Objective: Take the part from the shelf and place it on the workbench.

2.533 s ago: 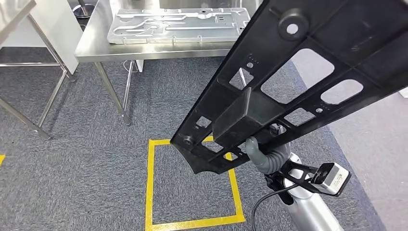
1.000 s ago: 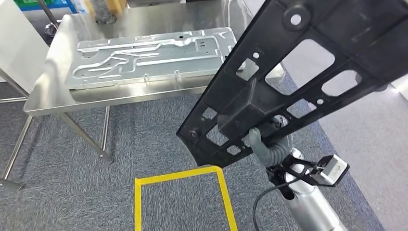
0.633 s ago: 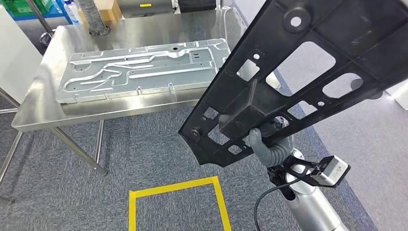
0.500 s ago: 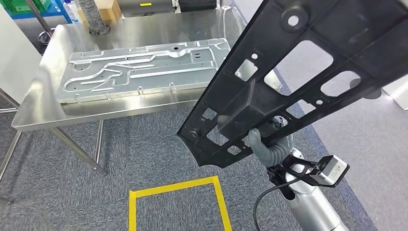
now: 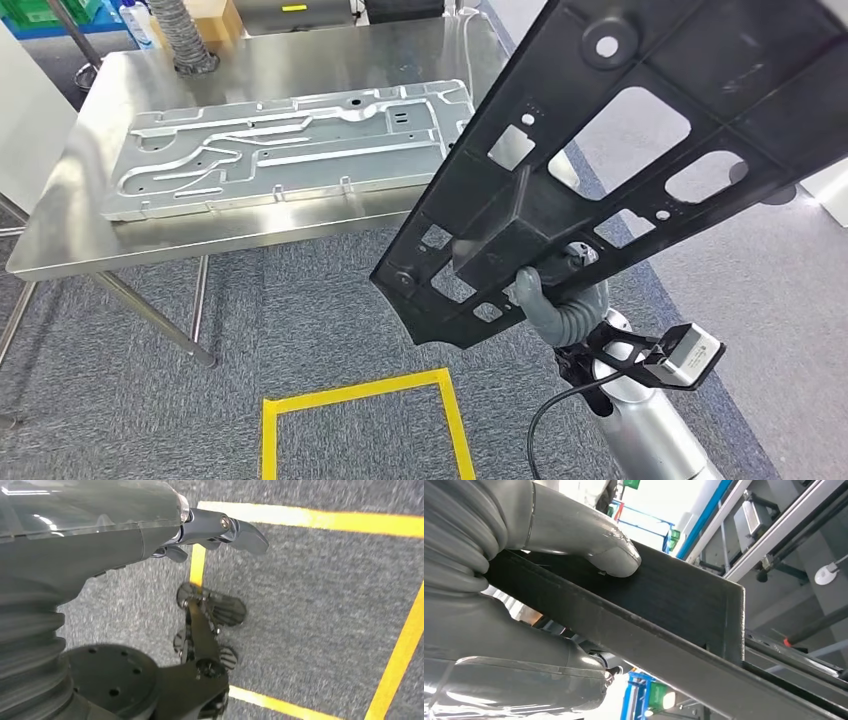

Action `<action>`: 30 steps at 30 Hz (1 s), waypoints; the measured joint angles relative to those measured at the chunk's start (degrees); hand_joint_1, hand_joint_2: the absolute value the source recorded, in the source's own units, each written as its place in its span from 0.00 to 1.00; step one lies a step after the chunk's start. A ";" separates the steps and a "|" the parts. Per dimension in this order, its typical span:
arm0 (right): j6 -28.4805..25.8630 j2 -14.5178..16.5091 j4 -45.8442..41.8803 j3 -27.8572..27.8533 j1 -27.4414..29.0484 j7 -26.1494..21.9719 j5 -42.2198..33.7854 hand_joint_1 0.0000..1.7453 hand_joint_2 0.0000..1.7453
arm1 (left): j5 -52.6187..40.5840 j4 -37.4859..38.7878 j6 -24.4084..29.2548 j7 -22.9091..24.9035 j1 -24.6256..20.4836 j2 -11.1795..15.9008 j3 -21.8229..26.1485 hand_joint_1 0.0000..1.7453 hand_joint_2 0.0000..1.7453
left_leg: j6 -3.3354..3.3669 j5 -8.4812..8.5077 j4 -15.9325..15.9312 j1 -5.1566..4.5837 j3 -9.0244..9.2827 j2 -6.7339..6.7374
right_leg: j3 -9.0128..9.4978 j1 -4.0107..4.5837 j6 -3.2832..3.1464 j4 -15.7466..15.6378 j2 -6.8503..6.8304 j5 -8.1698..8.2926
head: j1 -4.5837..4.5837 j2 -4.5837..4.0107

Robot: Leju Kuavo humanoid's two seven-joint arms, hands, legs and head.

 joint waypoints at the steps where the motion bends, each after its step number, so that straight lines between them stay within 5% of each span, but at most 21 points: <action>1: 0.02 -0.08 -0.02 -0.01 -0.07 0.00 0.00 1.00 1.00 | -0.02 0.00 -0.05 -0.03 -0.05 -0.06 0.01 0.00 1.00 | -0.27 -0.78 1.50 0.12 -0.54 0.08 | 0.34 -0.01 -0.45 -0.18 -0.06 -0.10 | 0.00 0.00; 5: 0.04 -0.12 -0.02 -0.01 -0.05 0.01 0.00 1.00 1.00 | -0.03 0.00 -0.20 -0.10 0.01 -0.15 0.04 0.00 1.00 | -0.67 -5.31 15.42 0.24 -8.63 0.27 | 1.53 0.42 -1.39 -0.36 -0.21 -1.08 | 0.00 0.00; 7: 0.05 -0.12 -0.01 -0.01 0.20 0.02 0.00 1.00 1.00 | -0.04 0.00 -0.24 -0.10 0.25 -0.18 0.05 0.00 1.00 | -0.46 -3.14 16.06 0.20 -10.39 0.27 | 2.43 0.68 -1.45 -0.36 -0.13 -1.83 | 0.00 0.00; 9: 0.05 -0.13 -0.01 -0.01 0.35 0.02 0.00 1.00 1.00 | -0.06 0.00 -0.27 -0.14 0.35 -0.20 0.06 0.00 1.00 | 0.11 2.00 8.95 0.04 -8.20 0.26 | 3.70 0.78 -1.30 -0.39 -0.09 -2.80 | 0.00 0.00; 11: 0.05 -0.13 -0.01 -0.01 0.36 0.02 0.01 1.00 1.00 | -0.08 0.00 -0.29 -0.22 0.36 -0.20 0.07 0.00 1.00 | 0.76 4.46 2.56 -0.40 -5.54 0.26 | 4.64 0.91 -0.80 -0.55 -0.03 -3.72 | 0.00 0.00; 16: 0.06 -0.12 -0.08 -0.03 0.49 0.02 0.04 1.00 1.00 | -0.23 0.00 -0.40 -0.47 0.48 -0.24 0.07 0.00 1.00 | 2.40 3.62 -0.44 -0.58 -3.22 0.15 | 4.97 0.77 0.71 0.80 0.00 -3.82 | 0.00 0.00; 18: 0.05 -0.04 -0.15 -0.08 0.55 0.01 0.05 1.00 1.00 | -0.23 0.00 -0.40 -0.51 0.52 -0.28 0.08 0.00 1.00 | 2.90 3.06 -0.77 -0.48 -2.05 0.14 | 1.65 0.62 0.99 6.32 -0.08 -5.15 | 0.01 0.00; 20: 0.05 0.10 -0.17 -0.11 0.84 0.00 0.07 1.00 1.00 | -0.26 0.00 -0.40 -0.52 0.49 -0.28 0.09 0.00 1.00 | 3.10 2.11 -0.77 -0.55 -1.07 0.11 | -3.71 0.47 1.28 13.55 -0.07 -7.73 | 0.00 0.00; 22: 0.04 0.16 -0.16 -0.14 1.21 0.00 0.07 1.00 1.00 | -0.34 0.00 -0.40 -0.51 0.57 -0.29 0.09 0.00 1.00 | 3.07 0.98 -0.77 -0.60 0.29 0.01 | -7.16 0.35 1.45 15.98 -0.08 -8.71 | 0.00 0.00; 23: 0.04 0.16 -0.16 -0.14 1.31 0.00 0.08 1.00 1.00 | -0.38 0.00 -0.40 -0.50 0.62 -0.31 0.09 0.00 1.00 | 2.99 0.35 -0.77 -0.59 1.18 -0.04 | -7.44 0.33 1.43 14.25 -0.10 -7.44 | 0.00 0.00; 25: 0.04 0.16 -0.15 -0.16 1.35 0.01 0.12 1.00 1.00 | -0.44 0.01 -0.39 -0.50 0.70 -0.38 0.09 0.00 1.00 | 2.67 -1.07 -0.76 -0.62 2.94 -0.07 | -6.08 0.39 1.10 6.94 -0.26 -1.32 | 0.01 0.00; 27: 0.02 0.16 -0.13 -0.21 1.38 0.02 0.22 1.00 1.00 | -0.52 0.01 -0.37 -0.50 0.56 -0.44 0.09 0.00 1.00 | 2.09 -2.29 -1.02 -0.70 3.86 -0.15 | -4.94 0.73 0.40 1.64 -0.47 3.07 | 0.02 0.00; 30: 0.00 0.12 -0.33 -0.32 1.45 0.01 0.34 1.00 1.00 | -0.62 0.00 -0.29 -0.52 0.37 -0.45 0.09 0.00 1.00 | 1.02 -2.44 -0.63 -0.73 4.71 -0.04 | -3.80 0.90 -0.77 0.07 -0.17 3.27 | -0.03 0.00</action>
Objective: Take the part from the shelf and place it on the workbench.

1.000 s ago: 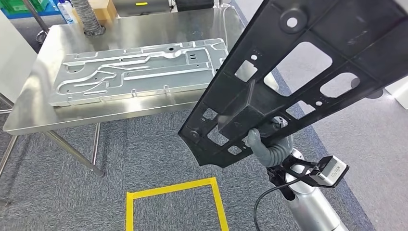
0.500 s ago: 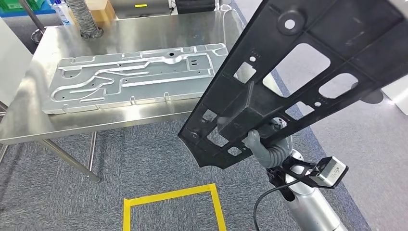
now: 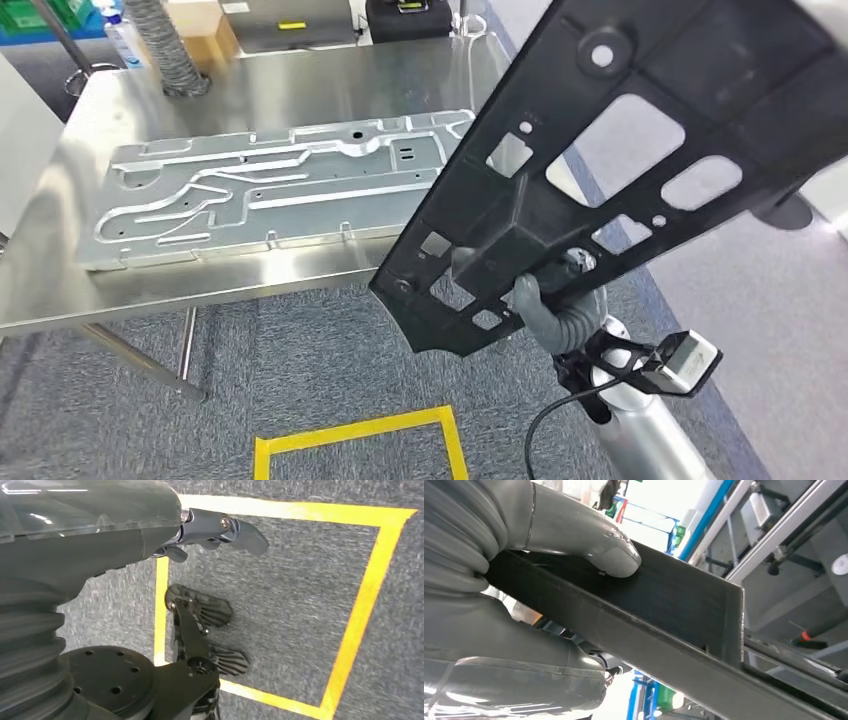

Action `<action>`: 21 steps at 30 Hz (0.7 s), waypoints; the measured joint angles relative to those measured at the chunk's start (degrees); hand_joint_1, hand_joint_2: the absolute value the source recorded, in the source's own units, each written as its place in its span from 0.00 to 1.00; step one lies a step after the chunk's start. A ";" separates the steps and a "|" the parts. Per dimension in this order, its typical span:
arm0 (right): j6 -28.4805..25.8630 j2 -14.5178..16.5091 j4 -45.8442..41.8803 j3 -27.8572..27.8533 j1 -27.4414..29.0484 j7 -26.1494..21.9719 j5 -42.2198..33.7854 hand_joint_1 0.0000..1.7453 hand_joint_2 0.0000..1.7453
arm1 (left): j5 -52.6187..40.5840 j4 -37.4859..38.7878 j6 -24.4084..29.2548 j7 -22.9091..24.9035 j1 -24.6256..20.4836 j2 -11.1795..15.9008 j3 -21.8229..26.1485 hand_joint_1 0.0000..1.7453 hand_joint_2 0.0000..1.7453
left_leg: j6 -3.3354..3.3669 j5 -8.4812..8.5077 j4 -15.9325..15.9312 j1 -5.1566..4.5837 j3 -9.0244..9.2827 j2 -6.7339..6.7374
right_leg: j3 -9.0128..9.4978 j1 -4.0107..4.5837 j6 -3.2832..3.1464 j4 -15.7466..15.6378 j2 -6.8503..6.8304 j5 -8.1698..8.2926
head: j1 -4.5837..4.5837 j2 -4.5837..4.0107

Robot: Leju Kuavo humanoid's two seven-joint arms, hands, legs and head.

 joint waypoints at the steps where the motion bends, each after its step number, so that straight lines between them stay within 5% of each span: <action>1: 0.01 -0.13 -0.08 -0.02 -0.02 -0.01 0.02 1.00 1.00 | -0.02 0.00 0.04 -0.01 0.01 -0.01 0.00 0.00 1.00 | -0.29 0.14 1.32 0.03 -0.05 0.10 | 0.82 -0.07 -0.39 -0.29 0.06 -0.31 | -0.01 0.00; 3: 0.02 -0.42 -0.15 -0.02 -0.10 -0.01 0.03 1.00 1.00 | -0.06 0.00 0.09 -0.01 -0.09 -0.07 -0.01 0.00 1.00 | -0.74 -0.95 6.80 0.22 -2.62 0.27 | 2.53 -0.11 -1.03 -0.50 0.02 -1.34 | -0.03 0.00; 6: 0.02 -0.55 -0.15 -0.02 -0.08 0.00 0.08 1.00 1.00 | -0.15 0.00 0.13 0.01 -0.11 -0.14 -0.01 0.00 1.00 | -1.19 -5.58 16.26 0.38 -9.70 0.34 | 4.47 0.06 -1.30 -0.50 0.09 -3.17 | -0.04 0.00; 8: -0.01 -0.55 -0.14 -0.02 -0.02 0.01 0.22 1.00 1.00 | -0.15 0.00 0.18 0.01 0.07 -0.14 0.00 0.00 1.00 | -1.31 -5.85 15.57 0.38 -11.84 0.35 | 6.17 0.08 -1.24 -0.49 0.26 -4.50 | -0.04 0.00; 12: -0.41 -0.55 -0.07 -0.02 -0.03 0.10 0.85 1.00 1.00 | -0.13 0.02 0.20 0.02 0.33 -0.14 0.08 0.00 1.00 | -0.48 5.18 3.20 0.09 -10.41 0.39 | 9.44 0.15 -0.51 -0.51 0.42 -7.29 | -0.03 0.00; 13: -0.68 -0.55 -0.03 -0.08 -0.02 0.14 1.10 1.00 1.00 | -0.12 0.02 0.17 0.02 0.37 -0.14 0.11 0.00 1.00 | -0.09 6.79 1.84 -0.07 -10.18 0.40 | 9.90 0.18 -0.16 -0.55 0.49 -7.74 | -0.03 0.00; 15: -1.33 -0.55 -0.04 -0.54 -0.02 0.23 1.76 1.00 1.00 | -0.11 0.02 0.08 -0.03 0.30 -0.18 0.13 0.00 1.00 | 0.66 6.98 1.28 -0.15 -9.62 0.41 | 10.18 0.25 0.53 -0.18 0.63 -7.77 | -0.02 0.00; 18: -2.99 -0.34 0.00 -2.34 -0.35 1.02 3.93 1.00 1.00 | -0.13 0.02 0.04 -0.09 0.26 -0.33 0.19 0.00 1.00 | 1.53 6.94 0.31 0.08 -8.17 0.39 | 7.68 0.08 1.18 4.91 0.47 -8.03 | -0.02 0.00; 21: -7.42 0.25 1.54 -5.25 -2.31 3.96 11.60 1.00 1.00 | -0.18 0.02 0.14 -0.10 0.15 -0.38 0.56 0.00 1.00 | 1.97 6.13 0.12 0.02 -7.51 0.37 | 0.60 -0.17 1.76 14.32 0.38 -12.32 | -0.02 0.00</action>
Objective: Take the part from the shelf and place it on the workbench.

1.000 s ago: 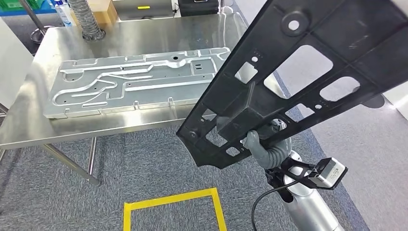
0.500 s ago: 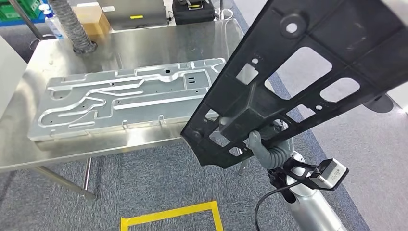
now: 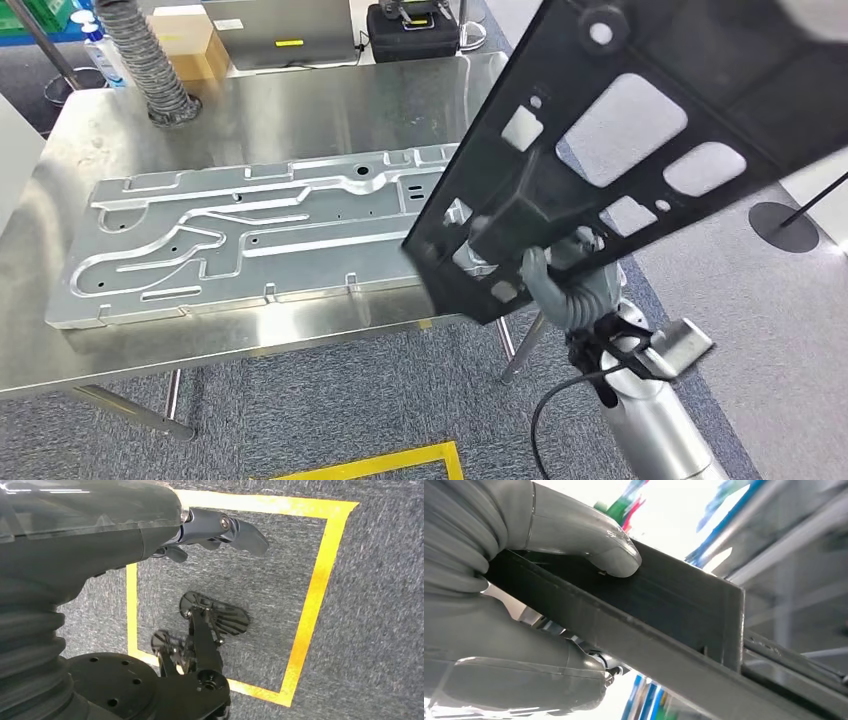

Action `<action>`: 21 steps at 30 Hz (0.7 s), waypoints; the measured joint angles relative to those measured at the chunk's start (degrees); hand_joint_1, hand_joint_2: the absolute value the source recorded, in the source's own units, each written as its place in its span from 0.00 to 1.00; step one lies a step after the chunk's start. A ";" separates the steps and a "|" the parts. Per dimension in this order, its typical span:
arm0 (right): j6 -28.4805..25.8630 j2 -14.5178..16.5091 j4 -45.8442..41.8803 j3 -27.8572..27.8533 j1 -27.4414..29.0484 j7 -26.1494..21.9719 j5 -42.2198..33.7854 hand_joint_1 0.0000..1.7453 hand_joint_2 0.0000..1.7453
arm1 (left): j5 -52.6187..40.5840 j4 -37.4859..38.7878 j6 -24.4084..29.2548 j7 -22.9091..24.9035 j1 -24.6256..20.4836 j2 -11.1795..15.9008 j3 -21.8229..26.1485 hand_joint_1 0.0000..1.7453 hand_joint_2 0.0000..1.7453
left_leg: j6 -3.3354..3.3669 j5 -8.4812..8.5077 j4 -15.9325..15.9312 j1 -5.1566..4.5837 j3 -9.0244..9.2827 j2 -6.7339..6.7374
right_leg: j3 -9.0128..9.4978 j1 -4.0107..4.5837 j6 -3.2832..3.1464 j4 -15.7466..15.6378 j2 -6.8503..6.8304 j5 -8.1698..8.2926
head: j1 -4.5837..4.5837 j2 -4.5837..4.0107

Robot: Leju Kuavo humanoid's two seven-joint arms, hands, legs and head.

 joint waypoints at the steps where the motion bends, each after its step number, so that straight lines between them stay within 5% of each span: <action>1: -2.97 0.20 1.46 -1.03 -1.46 1.77 5.20 1.00 1.00 | -0.02 0.00 0.07 -0.01 -0.02 -0.01 0.25 0.00 1.00 | 0.01 -0.36 0.01 -0.04 0.33 0.00 | -1.69 -0.05 0.12 1.20 0.00 -0.79 | 0.00 0.00; 2: -6.54 0.36 3.49 -1.96 -3.40 3.88 11.64 1.00 1.00 | -0.08 0.00 0.13 -0.01 -0.02 -0.02 0.54 0.00 1.00 | -0.02 -0.74 0.03 -0.06 0.77 0.01 | -2.53 -0.08 0.16 0.71 -0.01 -0.29 | 0.00 0.00; 5: -16.90 0.53 13.03 -3.20 -12.55 12.09 36.07 1.00 1.00 | -0.68 0.00 -0.09 -0.26 -0.14 -0.13 1.14 0.00 1.00 | -0.31 -1.89 0.19 -0.14 2.25 0.08 | -0.77 0.08 -0.33 -9.13 -0.02 8.12 | -0.01 0.00; 7: -19.62 0.55 20.98 -2.23 -20.38 18.06 51.86 1.00 1.00 | -1.23 0.00 -0.57 -0.79 -0.56 -0.20 1.39 0.00 1.00 | -0.75 -2.31 0.33 -0.23 2.37 0.10 | 0.07 0.41 -1.00 -13.45 0.00 11.22 | 0.01 0.00; 10: -18.68 0.54 32.39 2.30 -30.63 25.28 69.41 1.00 1.00 | -1.98 0.00 -0.99 -1.43 -1.12 -0.28 1.82 0.00 1.00 | -1.70 -2.40 0.99 -0.32 2.18 0.06 | 0.37 0.51 -1.96 -14.25 -0.27 11.95 | 0.02 0.00; 12: -17.19 0.43 39.21 6.29 -35.72 27.33 75.22 1.00 1.00 | -2.44 0.00 -1.20 -1.64 -1.37 -0.41 2.05 0.00 1.00 | -2.34 -3.96 3.80 -0.19 0.78 0.02 | 0.96 0.31 -2.48 -14.65 -0.90 11.92 | 0.02 0.00; 16: -13.47 0.21 50.27 14.06 -40.72 26.19 77.35 1.00 1.00 | -3.20 0.00 -1.67 -1.73 -1.81 -0.84 2.27 0.00 1.00 | -3.46 -8.47 15.79 0.38 -6.90 0.04 | 1.47 0.67 -3.08 -14.77 -2.41 11.35 | 0.02 0.00; 18: -12.24 0.21 54.71 17.05 -40.87 24.44 76.36 1.00 1.00 | -3.49 0.00 -1.80 -1.73 -1.87 -1.01 2.29 0.00 1.00 | -3.67 -5.93 14.04 0.50 -7.49 0.05 | 1.93 0.80 -2.99 -14.66 -3.12 10.86 | 0.02 0.00; 21: -11.81 0.21 59.20 19.38 -40.72 22.98 74.08 1.00 1.00 | -3.85 0.00 -1.92 -1.75 -2.07 -1.16 2.31 0.00 1.00 | -3.36 0.21 3.46 0.42 -4.17 -0.11 | 2.57 0.78 -2.46 -14.25 -4.04 10.01 | 0.03 0.00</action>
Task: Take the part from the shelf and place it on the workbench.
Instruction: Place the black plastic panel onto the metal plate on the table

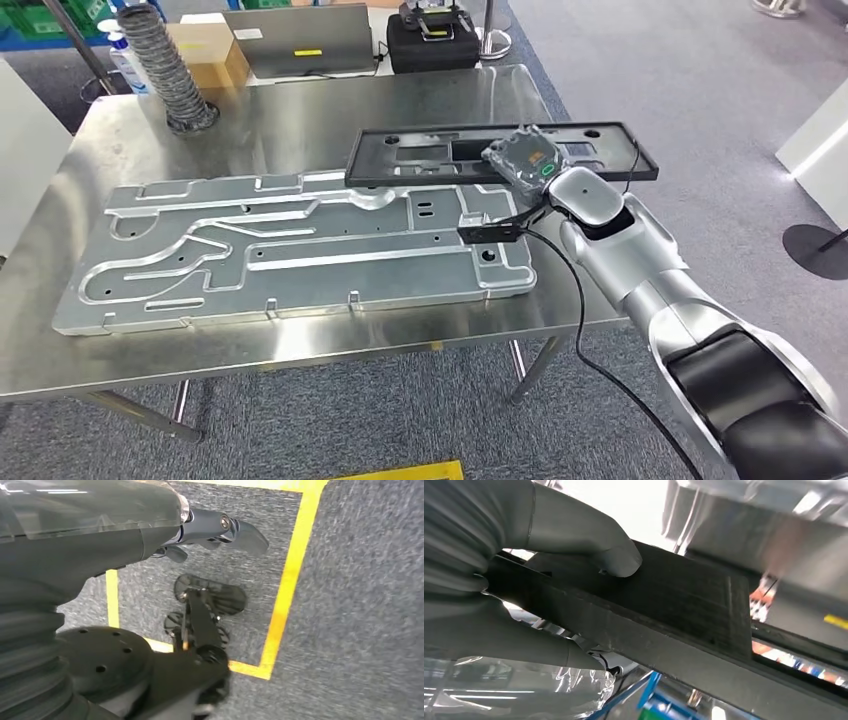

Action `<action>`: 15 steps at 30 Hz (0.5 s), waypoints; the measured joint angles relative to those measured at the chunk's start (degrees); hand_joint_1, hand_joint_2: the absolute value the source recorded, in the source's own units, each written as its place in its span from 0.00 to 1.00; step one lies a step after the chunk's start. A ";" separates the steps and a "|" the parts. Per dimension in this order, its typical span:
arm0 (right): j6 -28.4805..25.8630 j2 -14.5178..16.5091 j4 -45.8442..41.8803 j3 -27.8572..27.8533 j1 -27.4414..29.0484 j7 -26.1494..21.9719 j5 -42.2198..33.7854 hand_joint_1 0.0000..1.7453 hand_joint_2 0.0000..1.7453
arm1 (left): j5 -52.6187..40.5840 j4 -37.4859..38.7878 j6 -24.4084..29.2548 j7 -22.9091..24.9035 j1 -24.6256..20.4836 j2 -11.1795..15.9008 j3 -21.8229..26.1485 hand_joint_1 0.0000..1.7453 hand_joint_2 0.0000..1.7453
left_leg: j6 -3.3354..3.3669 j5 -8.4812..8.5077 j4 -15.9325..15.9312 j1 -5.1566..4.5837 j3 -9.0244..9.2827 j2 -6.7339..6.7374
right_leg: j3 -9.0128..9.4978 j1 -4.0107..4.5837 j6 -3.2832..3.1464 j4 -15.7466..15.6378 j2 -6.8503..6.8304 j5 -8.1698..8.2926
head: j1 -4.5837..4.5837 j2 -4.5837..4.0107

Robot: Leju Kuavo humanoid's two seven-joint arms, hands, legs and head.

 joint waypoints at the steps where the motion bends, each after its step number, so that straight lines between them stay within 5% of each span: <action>1: 0.03 0.00 1.22 0.44 0.01 -0.20 -0.88 1.00 1.00 | -0.11 0.00 -0.04 -0.03 -0.06 -0.04 0.01 0.00 1.00 | 0.48 0.86 -1.89 -0.18 0.60 -0.09 | 0.04 0.02 0.28 0.13 -0.23 -0.23 | 0.00 0.00; 4: -0.03 0.01 4.07 1.10 0.46 -0.48 -3.39 1.00 1.00 | -0.54 0.00 -0.10 -0.12 -0.08 -0.13 0.02 0.00 1.00 | 1.99 1.57 -2.75 -0.44 0.98 -0.51 | 0.07 0.08 1.22 0.30 -0.70 -0.85 | -0.01 0.00; 6: -0.50 0.20 5.53 1.21 0.67 -0.56 -4.74 1.00 1.00 | -0.80 0.00 -0.13 -0.16 -0.33 -0.18 0.02 0.00 1.00 | 2.56 1.81 -3.07 -0.16 1.29 -0.94 | -0.76 -0.20 1.65 2.29 0.37 -2.35 | -0.01 0.00; 10: -3.63 0.97 8.03 1.12 1.45 -0.76 -6.48 1.00 1.00 | -1.62 0.00 -0.16 -0.20 -1.18 -0.20 0.01 0.00 1.00 | 3.08 1.58 -3.11 -0.12 1.60 -1.85 | -7.60 -0.81 2.19 16.06 2.94 -7.49 | -0.01 0.00; 12: -6.38 1.25 8.77 1.00 2.08 -1.33 -7.12 1.00 1.00 | -2.10 0.00 -0.16 -0.20 -1.34 -0.20 -0.01 0.00 1.00 | 3.10 1.29 -2.91 -0.11 1.82 -2.32 | -8.17 -1.01 2.20 15.89 3.02 -5.48 | -0.01 0.00; 15: -11.08 1.67 9.04 0.70 2.28 -2.76 -8.11 1.00 1.00 | -2.84 0.00 -0.09 -0.24 -1.49 -0.24 -0.11 0.00 1.00 | 2.71 0.63 -2.40 -0.20 2.05 -2.69 | -3.56 -0.80 1.64 4.94 2.06 0.27 | 0.00 0.00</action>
